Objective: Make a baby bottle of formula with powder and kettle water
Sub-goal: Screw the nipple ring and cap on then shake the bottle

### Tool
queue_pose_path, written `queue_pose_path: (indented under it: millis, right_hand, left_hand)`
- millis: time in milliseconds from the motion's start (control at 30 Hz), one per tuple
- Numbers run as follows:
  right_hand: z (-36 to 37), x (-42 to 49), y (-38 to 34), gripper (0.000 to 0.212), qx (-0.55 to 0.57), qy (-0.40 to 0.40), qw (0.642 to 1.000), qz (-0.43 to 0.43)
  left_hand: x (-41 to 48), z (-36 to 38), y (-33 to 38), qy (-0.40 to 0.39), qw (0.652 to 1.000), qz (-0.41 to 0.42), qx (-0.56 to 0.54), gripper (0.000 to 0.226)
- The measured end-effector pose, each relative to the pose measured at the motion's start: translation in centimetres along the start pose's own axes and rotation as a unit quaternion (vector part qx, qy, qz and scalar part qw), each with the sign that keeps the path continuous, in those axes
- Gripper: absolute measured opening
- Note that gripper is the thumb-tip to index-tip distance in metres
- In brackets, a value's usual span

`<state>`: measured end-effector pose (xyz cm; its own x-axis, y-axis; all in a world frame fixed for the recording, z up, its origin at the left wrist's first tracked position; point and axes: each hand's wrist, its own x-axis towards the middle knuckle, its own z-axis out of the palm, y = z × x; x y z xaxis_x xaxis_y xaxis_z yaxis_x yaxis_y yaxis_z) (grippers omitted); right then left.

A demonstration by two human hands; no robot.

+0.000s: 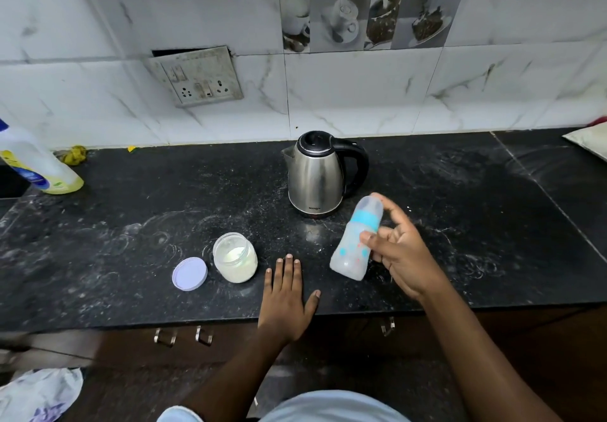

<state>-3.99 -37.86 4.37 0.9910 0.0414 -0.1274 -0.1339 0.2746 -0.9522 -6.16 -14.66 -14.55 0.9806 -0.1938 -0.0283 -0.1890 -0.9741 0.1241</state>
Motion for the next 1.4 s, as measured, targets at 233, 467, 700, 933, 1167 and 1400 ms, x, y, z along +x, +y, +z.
queue_pose_path:
  millis: [233, 467, 700, 933, 1167, 1400]
  right_hand:
    - [0.3, 0.0, 0.5, 0.075, 0.024, 0.005, 1.000, 0.013]
    - [1.0, -0.2, 0.5, 0.074, 0.025, 0.006, 1.000, 0.009]
    - [0.7, -0.1, 0.5, 0.076, 0.003, -0.009, 1.000, 0.005]
    - [0.3, -0.1, 0.1, 0.072, -0.012, -0.021, 1.000, 0.006]
    - [0.6, 0.0, 0.3, 0.072, 0.002, -0.003, 1.000, 0.008]
    - [0.6, 0.0, 0.3, 0.073, 0.014, -0.006, 1.000, 0.005]
  left_hand:
    - [0.0, 0.0, 0.0, 0.004, 1.000, 0.001, 0.001, 0.086]
    - [0.1, 0.1, 0.0, 0.001, 1.000, 0.000, 0.000, 0.086]
    - [0.0, -0.2, 0.0, -0.003, 1.000, 0.000, -0.008, 0.087]
    - [0.0, -0.1, 0.0, -0.008, 1.000, 0.003, -0.007, 0.088]
    - [0.0, -0.2, 0.1, -0.008, 1.000, 0.002, -0.010, 0.088]
    - [-0.1, 0.0, 0.1, -0.004, 1.000, 0.001, 0.000, 0.087]
